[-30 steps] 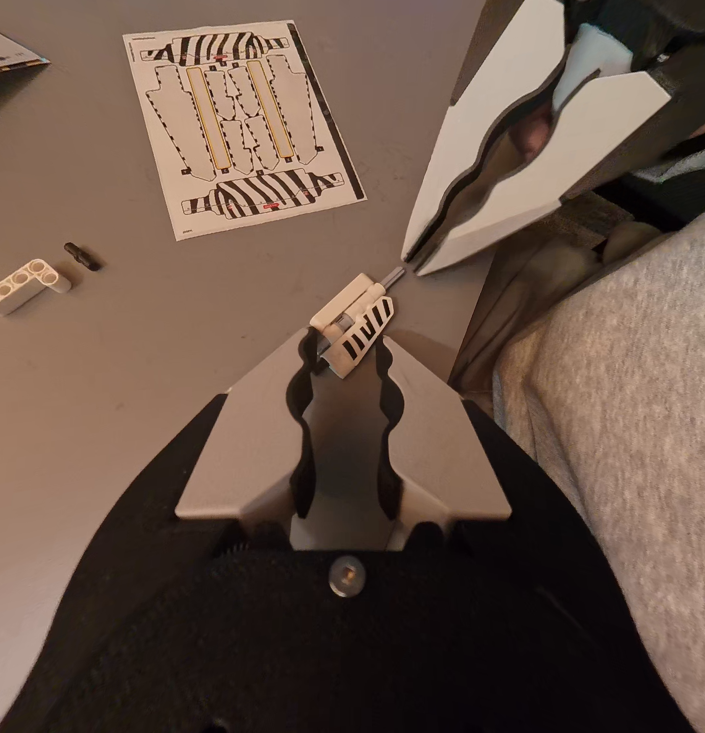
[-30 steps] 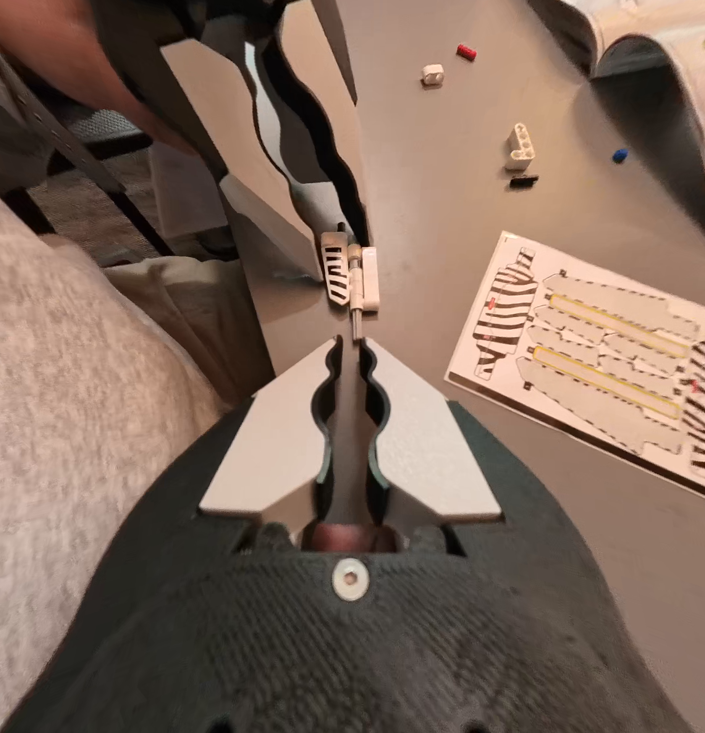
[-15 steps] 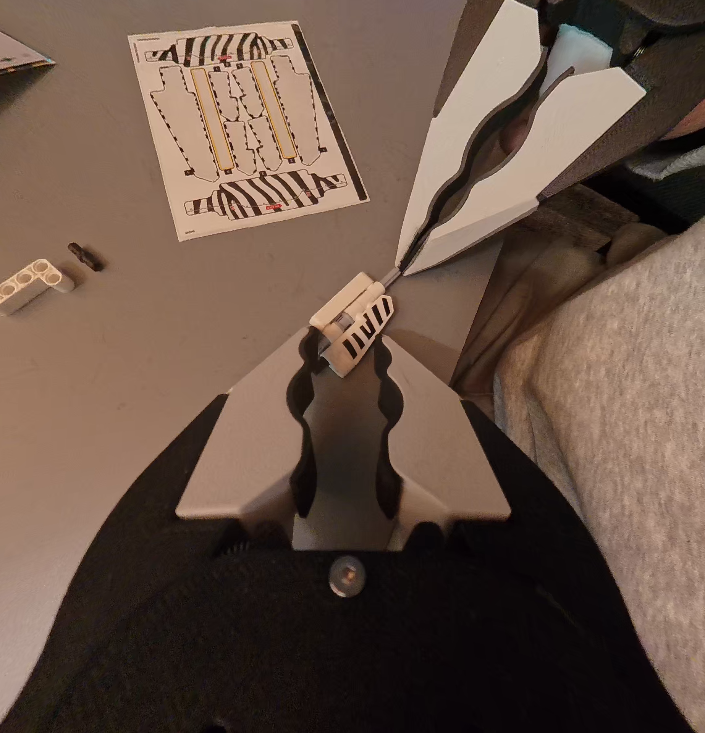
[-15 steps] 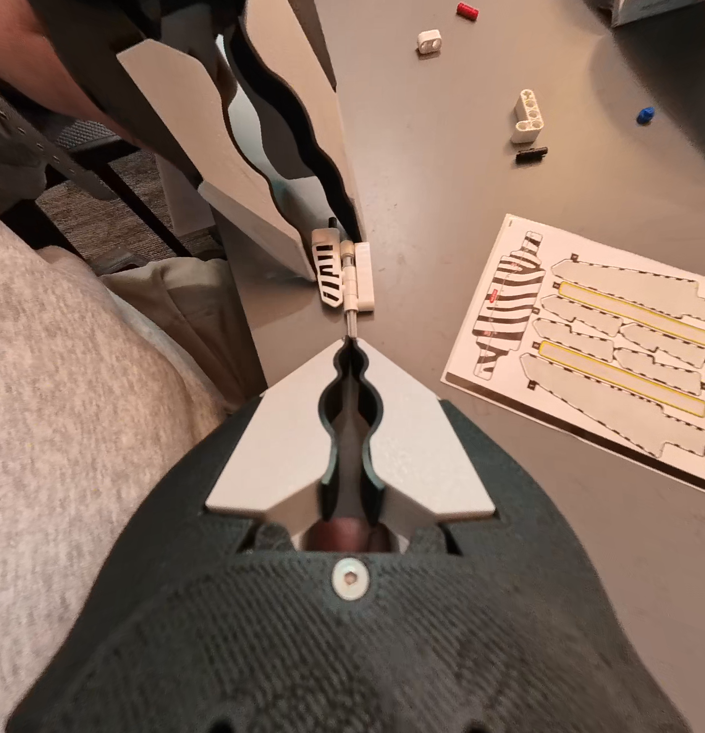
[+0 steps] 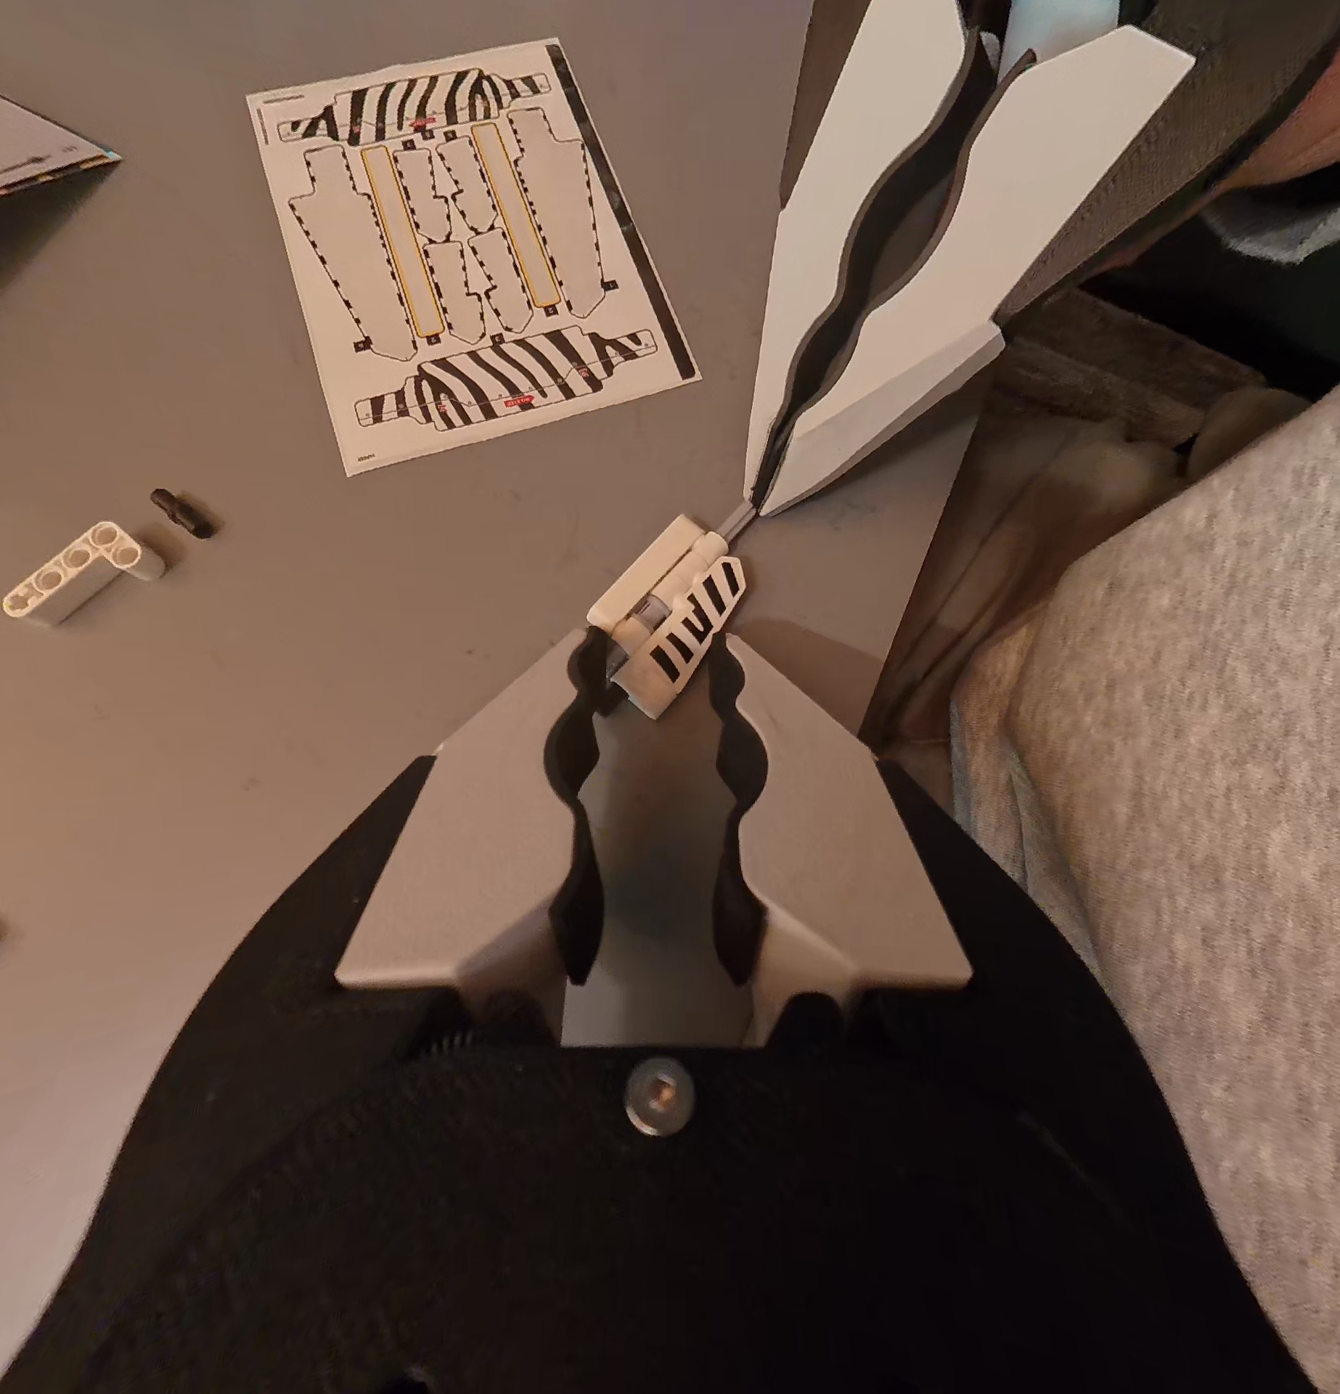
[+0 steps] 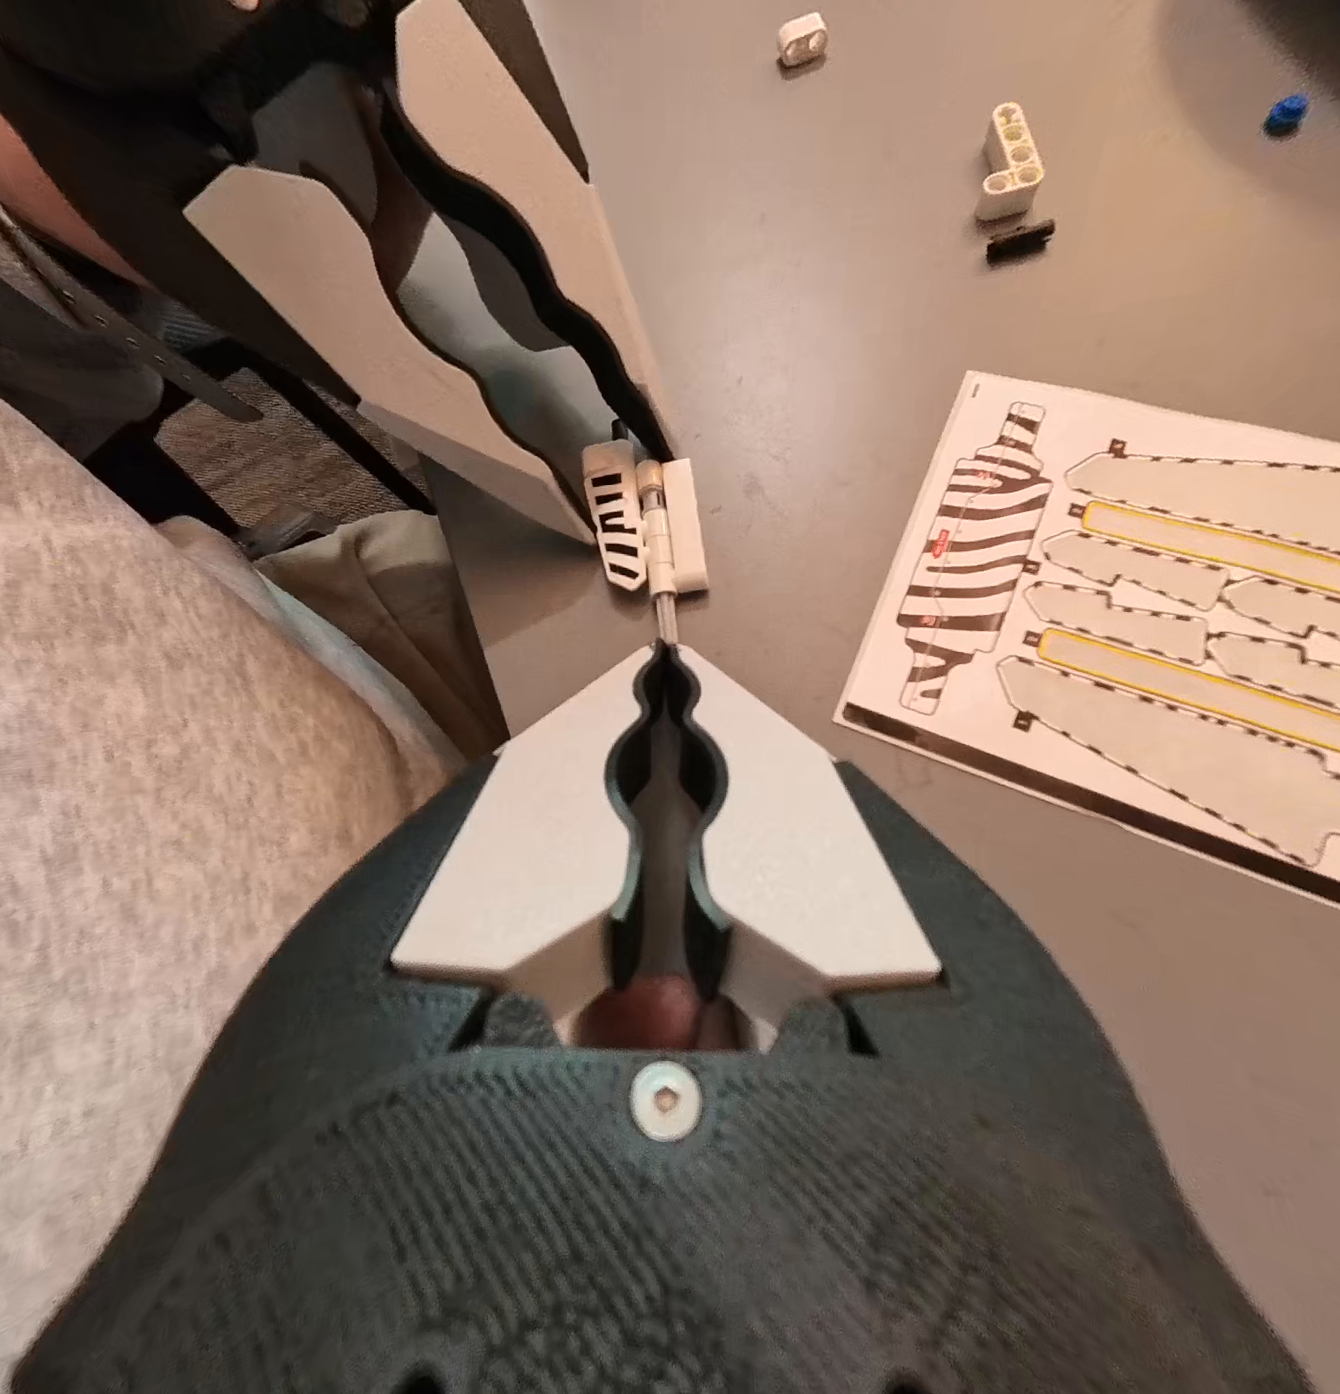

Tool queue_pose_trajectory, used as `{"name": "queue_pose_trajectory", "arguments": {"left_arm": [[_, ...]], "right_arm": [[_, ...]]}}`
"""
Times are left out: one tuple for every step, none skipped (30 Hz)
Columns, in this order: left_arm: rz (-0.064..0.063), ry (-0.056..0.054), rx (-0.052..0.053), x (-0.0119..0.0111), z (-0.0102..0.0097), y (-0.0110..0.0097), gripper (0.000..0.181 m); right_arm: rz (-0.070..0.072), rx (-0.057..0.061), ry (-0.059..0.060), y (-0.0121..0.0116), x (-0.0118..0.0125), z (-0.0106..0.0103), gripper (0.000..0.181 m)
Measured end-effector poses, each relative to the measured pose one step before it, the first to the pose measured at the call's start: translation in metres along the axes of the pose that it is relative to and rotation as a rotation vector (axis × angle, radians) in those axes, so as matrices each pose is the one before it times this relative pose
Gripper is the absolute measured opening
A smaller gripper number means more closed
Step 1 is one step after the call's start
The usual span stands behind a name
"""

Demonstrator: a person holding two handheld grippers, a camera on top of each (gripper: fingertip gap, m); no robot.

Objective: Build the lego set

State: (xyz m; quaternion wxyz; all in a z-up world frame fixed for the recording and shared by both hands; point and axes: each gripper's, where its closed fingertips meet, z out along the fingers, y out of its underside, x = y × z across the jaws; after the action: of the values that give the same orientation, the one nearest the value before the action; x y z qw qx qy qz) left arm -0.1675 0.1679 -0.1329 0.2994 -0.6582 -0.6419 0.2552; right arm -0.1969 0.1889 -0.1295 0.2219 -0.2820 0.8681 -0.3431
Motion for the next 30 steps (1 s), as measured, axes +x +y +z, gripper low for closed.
{"name": "queue_pose_trajectory", "arguments": {"left_arm": [[-0.0016, -0.0013, 0.0017, -0.00007, 0.00005, -0.00003, 0.027], [0.0, -0.0017, 0.0016, -0.00003, -0.00002, -0.00009, 0.026], [0.0029, -0.0021, -0.0003, -0.0001, 0.0, 0.00005, 0.027], [0.0026, -0.0021, -0.0024, -0.00008, 0.0, 0.00006, 0.027], [0.0049, -0.0042, -0.0047, -0.00015, 0.00001, -0.00005, 0.027], [0.0088, -0.0069, -0.0037, -0.0003, 0.00009, 0.00009, 0.027], [0.0102, -0.0075, -0.0033, -0.00027, -0.00002, 0.00015, 0.027], [0.009, -0.0068, -0.0017, -0.00029, 0.00007, 0.00021, 0.027], [0.0057, -0.0039, 0.0013, -0.00024, 0.00004, 0.00001, 0.027], [0.0031, -0.0011, 0.0011, 0.00003, 0.00009, -0.00003, 0.027], [0.0004, 0.0016, 0.0018, -0.00019, -0.00003, -0.00009, 0.027], [-0.0014, 0.0008, 0.0014, 0.00001, 0.00002, -0.00012, 0.027], [0.0053, -0.0027, -0.0021, -0.00006, 0.00009, 0.00006, 0.027], [0.0016, 0.0064, 0.0009, 0.00125, 0.00044, -0.00064, 0.026], [-0.0213, 0.0866, 0.0247, 0.01504, 0.00401, -0.00535, 0.026], [-0.0753, 0.1073, 0.033, 0.02146, 0.00685, -0.00702, 0.025], [0.0757, -0.0412, -0.0025, -0.00315, 0.00103, 0.00141, 0.029], [0.0346, -0.0497, -0.0323, -0.00109, -0.00059, 0.00049, 0.029], [0.0272, -0.0462, -0.0248, 0.00016, -0.00282, -0.00307, 0.024], [0.0128, -0.0601, 0.0337, -0.00485, -0.0061, -0.00895, 0.004], [-0.0021, -0.0357, 0.032, -0.00667, -0.00527, -0.00557, 0.001], [-0.0314, -0.013, -0.016, -0.00747, -0.0016, 0.0026, 0.001], [-0.0376, 0.0009, -0.022, -0.00616, 0.00022, 0.00493, 0.001], [-0.0268, 0.0137, -0.0081, -0.003, 0.00084, 0.0041, 0.005], [-0.0171, 0.0194, -0.0077, -0.00009, 0.00115, 0.00366, 0.009], [-0.0062, 0.0067, -0.01, 0.0002, 0.00147, 0.00301, 0.013], [0.0057, -0.0017, -0.0085, 0.00029, 0.00145, 0.00204, 0.017], [0.0109, -0.0085, 0.0019, 0.00004, 0.00032, -0.00038, 0.02], [0.0105, -0.0087, 0.0023, -0.00024, 0.00005, -0.00117, 0.026], [0.0086, 0.0008, 0.0025, 0.00042, -0.00015, -0.00142, 0.034]], "right_arm": [[0.0051, -0.0018, -0.005, -0.00001, 0.00007, 0.00013, 0.0], [0.0056, -0.002, -0.0049, -0.00008, 0.00003, 0.00021, 0.0], [0.0087, -0.0023, -0.005, -0.00011, 0.00009, 0.00016, 0.0], [0.0101, -0.0029, -0.0069, -0.00002, 0.0001, 0.00026, 0.0], [0.0131, -0.0032, -0.0089, -0.00005, 0.00009, 0.00012, 0.0], [0.0148, -0.0023, -0.0092, -0.00021, 0.00031, 0.00031, 0.0], [0.0207, -0.0005, -0.0096, -0.00038, 0.00052, 0.0003, 0.0], [0.023, -0.0008, -0.0111, -0.00032, 0.00054, 0.00028, 0.0], [0.0182, 0.0023, -0.0082, -0.00062, 0.0008, 0.00032, 0.0], [0.0098, 0.008, -0.0036, -0.0018, 0.00064, 0.00067, 0.0], [-0.0038, -0.0011, -0.0008, -0.00125, 0.00024, 0.00059, 0.0], [-0.003, -0.0127, -0.0035, -0.00014, 0.00007, 0.00048, 0.0], [0.0019, -0.0106, -0.004, -0.00006, 0.00006, 0.00045, 0.0], [-0.0016, -0.0045, -0.0061, -0.00001, -0.00021, 0.00051, 0.0], [0.003, 0.0163, -0.0283, -0.00271, -0.00402, 0.00186, 0.0], [0.0257, 0.0553, -0.0842, -0.00912, -0.01384, 0.00454, 0.0], [0.0164, -0.0036, -0.0179, -0.00259, -0.00401, 0.00351, 0.0], [-0.0549, -0.0448, 0.0442, 0.00196, 0.00448, -0.00148, 0.0], [-0.0343, -0.03, 0.1014, 0.00009, 0.00946, -0.00398, 0.0], [-0.0585, 0.0092, 0.0789, -0.00321, 0.00587, -0.00646, 0.0], [-0.0185, 0.0367, 0.0266, -0.00605, 0.00229, -0.00789, 0.0], [0.014, 0.0317, 0.0133, -0.00537, 0.00496, -0.00869, 0.0], [0.0257, 0.032, 0.0104, -0.00467, 0.00721, -0.00924, 0.0], [0.0247, 0.0255, 0.0106, -0.00209, 0.00764, -0.00801, 0.0], [0.0138, 0.0058, 0.0202, 0.00218, 0.00788, -0.00519, 0.0], [-0.0029, -0.0035, 0.0194, 0.00457, 0.00528, -0.00245, 0.0], [-0.0142, -0.0012, 0.0168, 0.00454, 0.00224, -0.00092, 0.0], [-0.0181, -0.002, 0.0117, 0.00422, -0.00048, 0.00012, 0.0], [-0.0186, -0.0046, 0.0029, 0.00387, -0.00294, 0.00101, 0.0], [-0.0161, -0.0052, -0.0032, 0.00317, -0.00387, 0.00165, 0.0]]}}
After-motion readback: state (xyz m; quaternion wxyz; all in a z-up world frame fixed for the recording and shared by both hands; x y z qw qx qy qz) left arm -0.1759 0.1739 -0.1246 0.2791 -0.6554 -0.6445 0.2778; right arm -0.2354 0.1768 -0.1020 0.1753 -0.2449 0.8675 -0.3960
